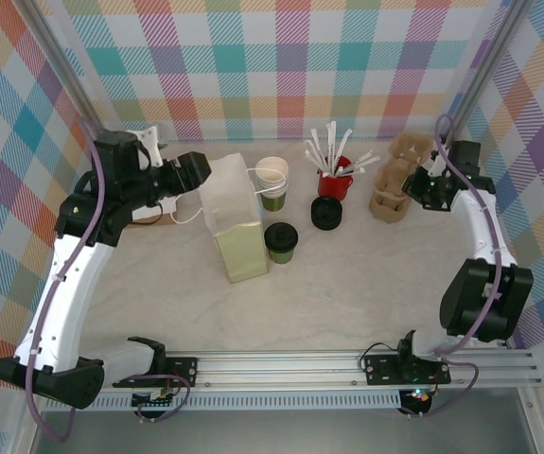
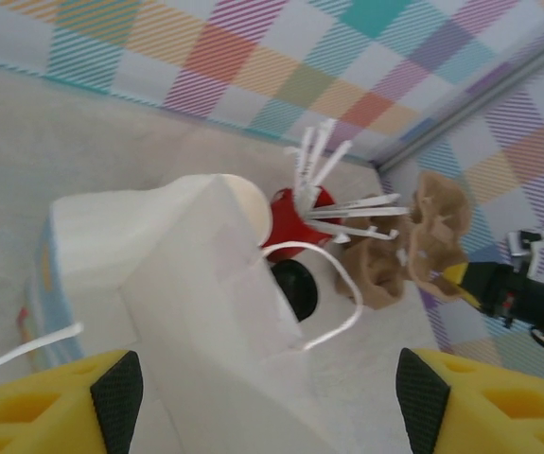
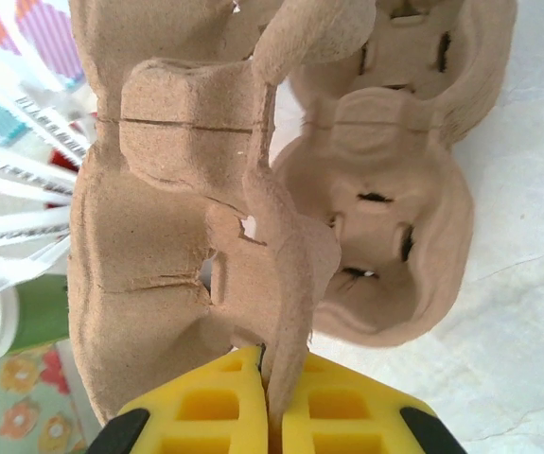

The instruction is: Pack the takeout coffee

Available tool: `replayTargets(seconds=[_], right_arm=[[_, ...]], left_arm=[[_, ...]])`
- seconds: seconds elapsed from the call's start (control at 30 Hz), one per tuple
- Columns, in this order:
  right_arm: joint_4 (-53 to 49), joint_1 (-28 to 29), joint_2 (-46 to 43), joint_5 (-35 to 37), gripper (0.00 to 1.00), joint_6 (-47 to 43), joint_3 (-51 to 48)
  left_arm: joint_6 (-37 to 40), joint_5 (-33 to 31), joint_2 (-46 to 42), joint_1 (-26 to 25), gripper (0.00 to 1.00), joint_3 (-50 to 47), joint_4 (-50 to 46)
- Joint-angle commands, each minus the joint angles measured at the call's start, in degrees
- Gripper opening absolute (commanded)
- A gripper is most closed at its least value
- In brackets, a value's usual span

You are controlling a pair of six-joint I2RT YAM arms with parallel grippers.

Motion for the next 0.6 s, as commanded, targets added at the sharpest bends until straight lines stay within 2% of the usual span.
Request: replayTargets(seconds=[0.0, 0.27, 0.57], right_arm=[[1.67, 1.76, -6.36, -5.33, 0.07, -0.42, -2.01], [2.27, 8.92, -15.58, -11.02, 0.07, 1.6, -1.85], [3.83, 19.39, -16.26, -13.8, 0.07, 3.54, 4.06]], left_arm=[[-0.17, 8.81, 0.64, -0.28, 0.71, -0.95, 6.71], [-2.26, 13.86, 7.52, -7.41, 0.7, 0.86, 13.41], [-3.46, 16.34, 19.08, -15.36, 0.69, 8.69, 18.25]])
